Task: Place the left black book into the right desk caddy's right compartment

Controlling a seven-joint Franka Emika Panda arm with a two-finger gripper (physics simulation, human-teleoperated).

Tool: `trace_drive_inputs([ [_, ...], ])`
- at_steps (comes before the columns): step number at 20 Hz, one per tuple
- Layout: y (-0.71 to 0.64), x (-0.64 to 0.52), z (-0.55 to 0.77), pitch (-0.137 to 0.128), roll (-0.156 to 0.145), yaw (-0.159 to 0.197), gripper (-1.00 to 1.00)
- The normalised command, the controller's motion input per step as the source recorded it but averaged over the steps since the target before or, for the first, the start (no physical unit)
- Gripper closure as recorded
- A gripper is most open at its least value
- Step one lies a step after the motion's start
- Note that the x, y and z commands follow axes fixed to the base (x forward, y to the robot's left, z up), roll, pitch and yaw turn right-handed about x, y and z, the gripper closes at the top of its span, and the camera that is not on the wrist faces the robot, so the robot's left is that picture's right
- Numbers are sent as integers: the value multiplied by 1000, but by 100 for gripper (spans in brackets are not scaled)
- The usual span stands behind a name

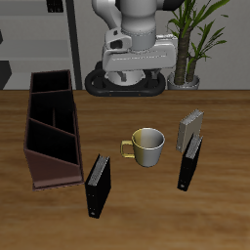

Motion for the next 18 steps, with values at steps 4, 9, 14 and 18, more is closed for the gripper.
trace_drive_inputs([
  [4, 207, 114, 62, -15, -18, -5, -100],
  [9, 464, 217, 29, -2, -8, 8, -100],
  [14, 429, 298, 10, -16, -39, -42, -100],
  [18, 508, 290, -22, -13, 7, -47, -100],
])
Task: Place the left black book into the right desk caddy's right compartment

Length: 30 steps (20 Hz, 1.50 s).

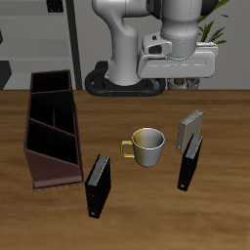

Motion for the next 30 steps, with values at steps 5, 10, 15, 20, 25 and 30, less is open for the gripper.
trace_drive_inputs([
  [5, 314, 235, -5, -7, -10, -18, -100],
  [10, 184, 321, -24, -15, -9, -12, -100],
  [15, -75, 242, -180, 20, -21, -73, -100],
  [20, 75, 2, -131, -20, 7, -104, -100],
  [25, 170, 44, -238, 0, 9, -61, -100],
  [30, 74, 130, -297, -8, 0, -25, -100],
])
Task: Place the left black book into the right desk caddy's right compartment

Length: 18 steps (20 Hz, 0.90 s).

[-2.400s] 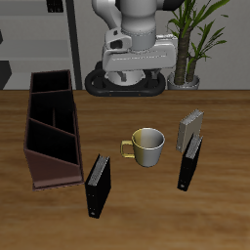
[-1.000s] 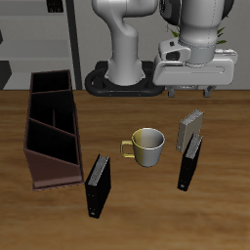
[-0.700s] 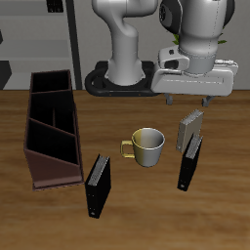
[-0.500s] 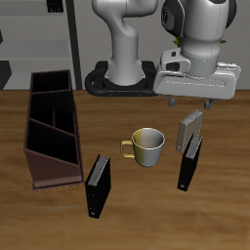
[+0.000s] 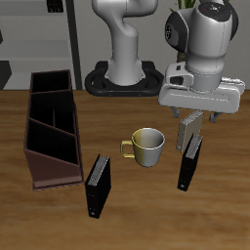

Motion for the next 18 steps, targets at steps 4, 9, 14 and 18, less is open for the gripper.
trace_drive_inputs([
  [4, 60, 124, -305, 46, 10, -35, -100],
  [9, -22, 95, -271, 26, 0, -28, -100],
  [14, -7, 67, -225, 25, 2, -18, -100],
  [18, 47, 73, -404, 61, 8, -20, -100],
])
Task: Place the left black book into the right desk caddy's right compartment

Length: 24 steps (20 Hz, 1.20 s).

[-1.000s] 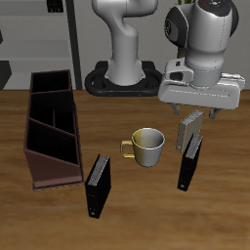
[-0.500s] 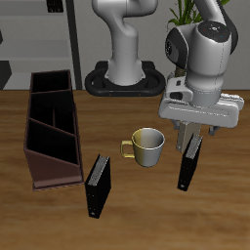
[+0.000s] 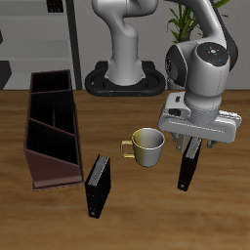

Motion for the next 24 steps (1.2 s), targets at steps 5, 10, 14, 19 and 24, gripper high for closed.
trace_drive_inputs([
  [5, 76, 24, -311, 40, 17, 1, -100],
  [10, 8, -4, -296, 38, 42, -12, -100],
  [14, -35, 11, -240, 37, 0, -6, 100],
  [19, -92, -31, 51, -12, 0, -4, 100],
  [24, -145, -43, 184, -28, -14, -13, 100],
])
